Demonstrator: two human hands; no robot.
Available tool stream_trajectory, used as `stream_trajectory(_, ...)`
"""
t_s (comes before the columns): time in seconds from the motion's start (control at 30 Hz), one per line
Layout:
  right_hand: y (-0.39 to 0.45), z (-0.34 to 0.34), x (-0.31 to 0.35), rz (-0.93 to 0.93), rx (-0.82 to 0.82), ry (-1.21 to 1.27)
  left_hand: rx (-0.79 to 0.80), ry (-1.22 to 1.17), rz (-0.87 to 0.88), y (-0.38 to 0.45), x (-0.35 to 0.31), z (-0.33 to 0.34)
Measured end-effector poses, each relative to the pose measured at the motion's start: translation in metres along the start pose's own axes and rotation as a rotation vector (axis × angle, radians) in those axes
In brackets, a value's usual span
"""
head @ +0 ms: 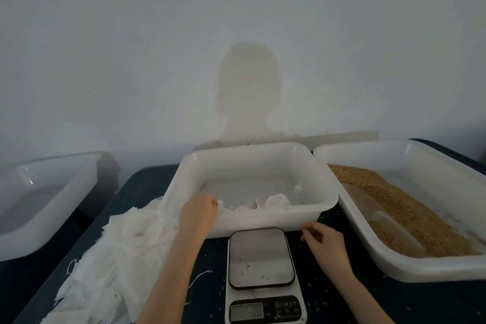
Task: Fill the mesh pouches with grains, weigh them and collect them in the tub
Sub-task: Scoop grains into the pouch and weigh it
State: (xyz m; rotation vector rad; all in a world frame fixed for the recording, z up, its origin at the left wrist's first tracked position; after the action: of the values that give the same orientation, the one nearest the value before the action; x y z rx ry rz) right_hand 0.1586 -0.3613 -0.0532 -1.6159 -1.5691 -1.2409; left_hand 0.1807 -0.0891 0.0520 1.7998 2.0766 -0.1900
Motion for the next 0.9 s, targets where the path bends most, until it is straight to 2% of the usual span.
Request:
stream_trajectory(0.07,0.000,0.000,0.000,0.015,0.006,0.000,0.150,0.030,0.003,0.005,-0.003,0.000)
stream_trajectory(0.13,0.000,0.000,0.000,0.027,0.011,0.001,0.204,0.023,-0.011,0.007,-0.005,0.002)
stream_trajectory(0.2,0.000,0.000,0.000,0.029,0.015,-0.009,0.176,0.083,-0.020,0.004,-0.007,0.003)
stream_trajectory(0.3,0.000,0.000,0.000,0.028,0.011,-0.027,0.077,0.397,0.068,-0.003,-0.006,-0.004)
stream_trajectory(0.37,0.000,0.000,0.000,0.026,0.011,-0.030,0.051,0.464,0.109,-0.007,-0.005,-0.007)
stream_trajectory(0.43,0.001,0.000,0.000,0.019,0.011,-0.036,-0.092,0.398,0.112,-0.013,-0.002,-0.012)
stream_trajectory(0.57,0.001,0.000,0.000,0.008,0.010,-0.054,-0.526,-0.014,-0.022,-0.037,0.029,-0.021)
stream_trajectory(0.63,0.001,0.001,-0.001,0.013,0.016,-0.058,-0.667,-0.114,-0.062,-0.050,0.049,-0.016)
stream_trajectory(0.67,0.001,0.002,-0.001,0.017,0.019,-0.061,-0.688,-0.131,-0.079,-0.055,0.058,-0.011)
stream_trajectory(0.77,0.002,0.002,-0.001,0.019,0.027,-0.065,-0.608,-0.112,-0.170,-0.061,0.079,0.006)
stream_trajectory(0.9,0.002,0.002,-0.002,0.021,0.023,-0.068,-0.338,0.040,-0.244,-0.066,0.089,0.029)
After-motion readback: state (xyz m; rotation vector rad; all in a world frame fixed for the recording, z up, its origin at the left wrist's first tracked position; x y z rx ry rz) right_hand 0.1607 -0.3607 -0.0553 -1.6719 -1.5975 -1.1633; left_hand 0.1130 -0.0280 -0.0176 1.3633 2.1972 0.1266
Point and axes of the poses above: each hand's wrist, its own y-axis towards the middle knuckle, its own z-axis out of the palm, x = y × z, the point moved 2 cm from there along y, towards the middle knuckle, and after that the axes turned 2 degrees about -y, right-handed, at the moved point
